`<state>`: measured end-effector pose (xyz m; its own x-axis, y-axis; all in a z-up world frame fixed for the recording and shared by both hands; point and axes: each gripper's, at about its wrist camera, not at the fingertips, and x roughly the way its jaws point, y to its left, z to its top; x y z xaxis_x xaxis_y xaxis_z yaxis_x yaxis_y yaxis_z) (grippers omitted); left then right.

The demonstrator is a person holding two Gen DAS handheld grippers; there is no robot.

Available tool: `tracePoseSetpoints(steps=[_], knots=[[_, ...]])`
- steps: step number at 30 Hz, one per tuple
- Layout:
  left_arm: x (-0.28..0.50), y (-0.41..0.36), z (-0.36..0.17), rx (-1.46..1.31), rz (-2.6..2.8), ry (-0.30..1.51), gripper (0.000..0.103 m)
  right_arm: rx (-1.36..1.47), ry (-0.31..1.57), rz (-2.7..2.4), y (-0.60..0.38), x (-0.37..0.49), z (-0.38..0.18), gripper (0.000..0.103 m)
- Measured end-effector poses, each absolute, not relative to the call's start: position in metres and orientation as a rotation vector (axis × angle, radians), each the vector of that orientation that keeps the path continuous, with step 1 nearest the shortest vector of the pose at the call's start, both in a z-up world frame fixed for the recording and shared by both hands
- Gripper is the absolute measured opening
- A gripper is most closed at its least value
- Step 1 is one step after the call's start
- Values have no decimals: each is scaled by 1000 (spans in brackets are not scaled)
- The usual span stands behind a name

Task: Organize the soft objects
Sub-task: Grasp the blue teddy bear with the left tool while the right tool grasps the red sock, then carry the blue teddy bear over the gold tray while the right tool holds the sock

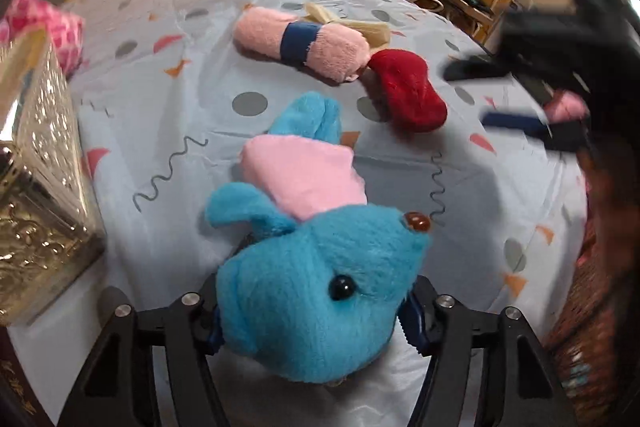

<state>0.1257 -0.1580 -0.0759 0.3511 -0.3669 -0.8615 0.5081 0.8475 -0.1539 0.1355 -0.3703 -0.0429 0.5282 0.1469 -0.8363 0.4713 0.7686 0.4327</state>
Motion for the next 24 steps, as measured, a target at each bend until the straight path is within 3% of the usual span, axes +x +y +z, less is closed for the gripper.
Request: tracePoseSetpoints(steps=[5, 9, 10, 11, 12, 15, 24], knots=[[121, -154, -72, 177, -558, 1043, 52, 478, 1101, -214, -355, 179, -54, 62], [127, -148, -47, 140, -558, 993, 51, 429, 1157, -199, -350, 198, -75, 61], [133, -146, -35, 118, -553, 977, 51, 418, 1148, -198, -350, 198, -75, 56], [139, -145, -27, 101, -548, 971, 51, 395, 1136, -200, -350, 199, -73, 35], [149, -143, -16, 76, -544, 965, 51, 381, 1138, -203, -350, 199, -74, 25], [172, -139, 16, 28, -517, 920, 51, 387, 1143, -194, -352, 196, -74, 18], [267, -67, 77, -32, -244, 803, 51, 394, 1154, -180, -353, 195, -74, 18]])
